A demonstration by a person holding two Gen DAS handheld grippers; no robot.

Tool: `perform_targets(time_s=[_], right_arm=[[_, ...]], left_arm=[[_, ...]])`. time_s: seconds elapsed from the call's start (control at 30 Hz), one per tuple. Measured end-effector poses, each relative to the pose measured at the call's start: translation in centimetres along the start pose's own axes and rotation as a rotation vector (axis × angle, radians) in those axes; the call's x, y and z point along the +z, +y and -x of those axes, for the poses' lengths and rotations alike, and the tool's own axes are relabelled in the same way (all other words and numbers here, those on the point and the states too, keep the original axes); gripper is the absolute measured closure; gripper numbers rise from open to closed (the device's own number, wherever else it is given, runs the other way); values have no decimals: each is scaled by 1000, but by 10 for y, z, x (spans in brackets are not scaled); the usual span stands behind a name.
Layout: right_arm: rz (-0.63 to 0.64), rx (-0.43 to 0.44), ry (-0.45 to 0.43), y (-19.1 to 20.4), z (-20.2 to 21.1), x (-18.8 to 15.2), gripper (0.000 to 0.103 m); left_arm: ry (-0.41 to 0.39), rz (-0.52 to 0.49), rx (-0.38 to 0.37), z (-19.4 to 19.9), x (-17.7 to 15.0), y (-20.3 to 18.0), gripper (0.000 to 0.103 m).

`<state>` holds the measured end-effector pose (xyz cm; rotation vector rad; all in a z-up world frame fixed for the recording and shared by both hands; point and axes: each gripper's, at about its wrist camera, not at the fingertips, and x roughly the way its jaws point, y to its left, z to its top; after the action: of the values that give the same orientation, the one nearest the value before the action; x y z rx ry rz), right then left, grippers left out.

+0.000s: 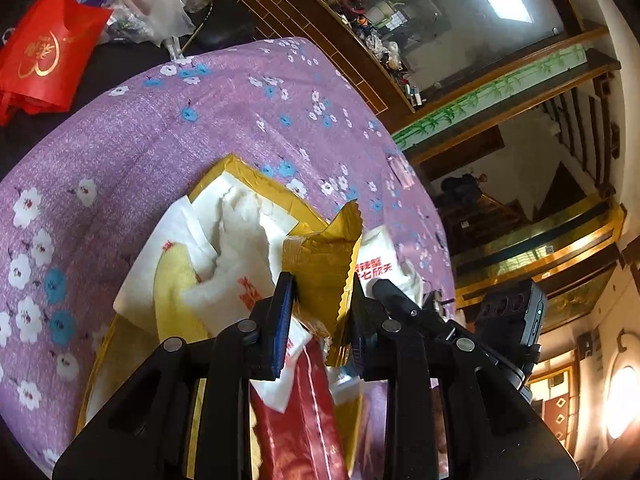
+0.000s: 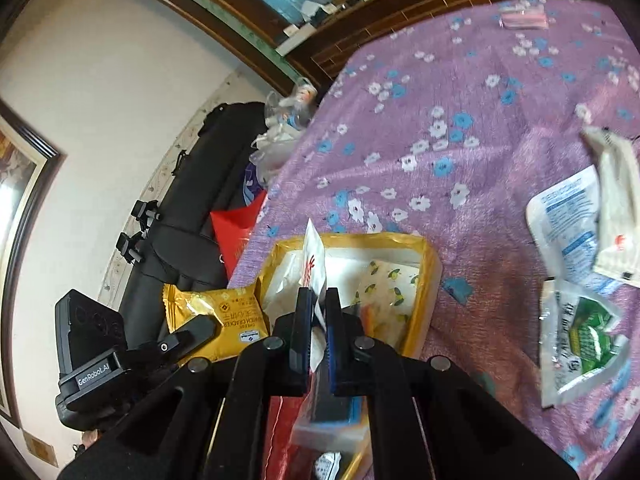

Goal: Organize soft objects
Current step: 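Carry the yellow envelope and white packet over the white tray and release both, then reach both tools toward the green-print sachet and remaining white packets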

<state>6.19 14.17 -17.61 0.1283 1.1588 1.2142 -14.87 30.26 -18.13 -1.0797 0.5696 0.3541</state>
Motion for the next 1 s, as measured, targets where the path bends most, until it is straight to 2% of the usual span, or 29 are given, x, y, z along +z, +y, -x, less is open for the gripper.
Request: perform_targets(time_s=[0.1, 0.2, 0.23, 0.27, 0.3, 0.33, 0.5, 0.6, 0.8, 1.0], right_arm=[[-40, 24, 10, -6, -4, -4, 95], [-26, 12, -2, -3, 0, -6, 89], [-8, 5, -22, 1, 5, -8, 87], [10, -1, -35, 4, 9, -9, 70], [32, -12, -49, 7, 15, -10, 48], [52, -15, -73, 10, 23, -12, 43], [92, 20, -112, 8, 61, -30, 42], [79, 11, -123, -5, 82, -47, 42], [-1, -31, -141, -47, 130, -87, 42], [-92, -65, -172, -78, 171, -102, 41]], left_arm=[[7, -46, 47, -2, -5, -6, 78], [1, -87, 38, 1, -13, -12, 49], [-11, -93, 38, 3, -15, -14, 46], [-31, -105, 39, 9, -19, -17, 46], [-34, -119, 46, 11, -21, -20, 46], [-31, -131, 54, 13, -25, -24, 46], [-43, -172, 60, 28, -49, -44, 46], [-48, -218, 34, 37, -76, -62, 46], [24, -338, 29, 24, -127, -109, 46], [89, -371, 22, 11, -159, -136, 46]])
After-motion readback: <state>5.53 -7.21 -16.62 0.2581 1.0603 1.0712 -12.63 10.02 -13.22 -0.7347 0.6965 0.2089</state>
